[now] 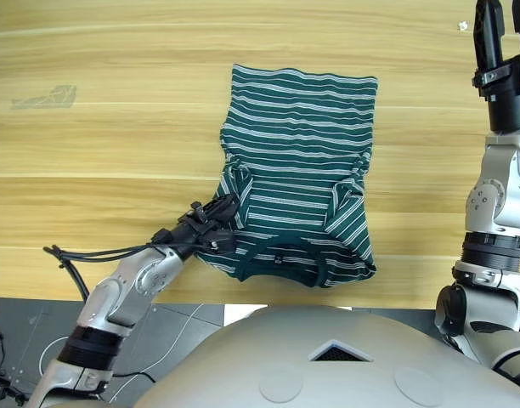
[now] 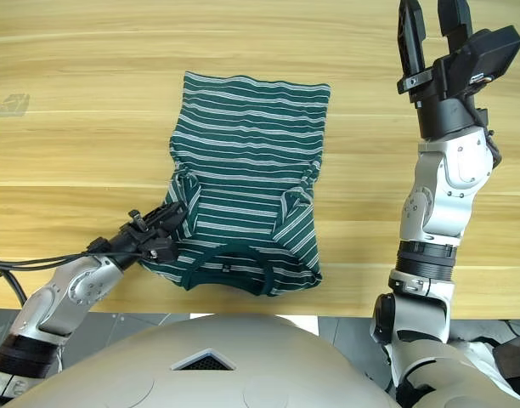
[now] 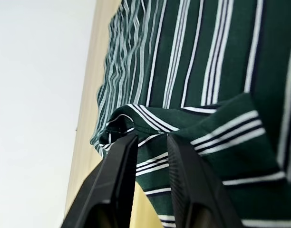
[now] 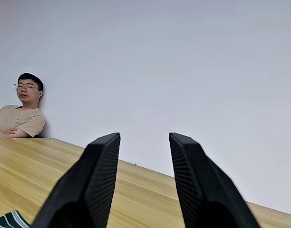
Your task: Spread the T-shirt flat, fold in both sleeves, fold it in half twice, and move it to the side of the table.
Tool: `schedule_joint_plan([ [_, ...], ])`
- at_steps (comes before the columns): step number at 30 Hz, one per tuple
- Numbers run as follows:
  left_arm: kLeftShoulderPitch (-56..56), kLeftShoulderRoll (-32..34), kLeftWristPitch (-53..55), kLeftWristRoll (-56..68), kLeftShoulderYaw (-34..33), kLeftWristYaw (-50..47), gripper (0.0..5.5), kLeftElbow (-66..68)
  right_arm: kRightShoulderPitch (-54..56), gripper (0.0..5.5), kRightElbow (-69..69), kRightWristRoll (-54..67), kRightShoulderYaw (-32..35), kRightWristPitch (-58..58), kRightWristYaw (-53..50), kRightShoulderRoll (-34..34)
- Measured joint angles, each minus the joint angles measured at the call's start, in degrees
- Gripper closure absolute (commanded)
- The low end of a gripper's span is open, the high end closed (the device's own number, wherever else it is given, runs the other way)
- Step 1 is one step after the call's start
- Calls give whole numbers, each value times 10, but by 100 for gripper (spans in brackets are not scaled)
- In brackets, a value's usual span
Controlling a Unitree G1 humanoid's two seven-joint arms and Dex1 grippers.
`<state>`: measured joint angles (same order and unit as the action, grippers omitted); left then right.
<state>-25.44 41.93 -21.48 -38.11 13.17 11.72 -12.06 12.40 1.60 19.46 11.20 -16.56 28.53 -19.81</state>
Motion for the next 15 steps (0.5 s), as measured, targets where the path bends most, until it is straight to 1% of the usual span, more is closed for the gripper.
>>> schedule_joint_plan([
  [5, -15, -6, 10, 0, 1, -12, 439, -11, -16, 359, 0, -25, -12, -10, -2, 1],
  [9, -38, -15, 20, 0, -6, -16, 439, -29, -36, 359, 15, -64, -19, -60, 7, -5],
  [15, -98, -15, 47, 82, -109, 6, 439, -92, -85, 359, 44, -83, -14, -153, 57, -54],
])
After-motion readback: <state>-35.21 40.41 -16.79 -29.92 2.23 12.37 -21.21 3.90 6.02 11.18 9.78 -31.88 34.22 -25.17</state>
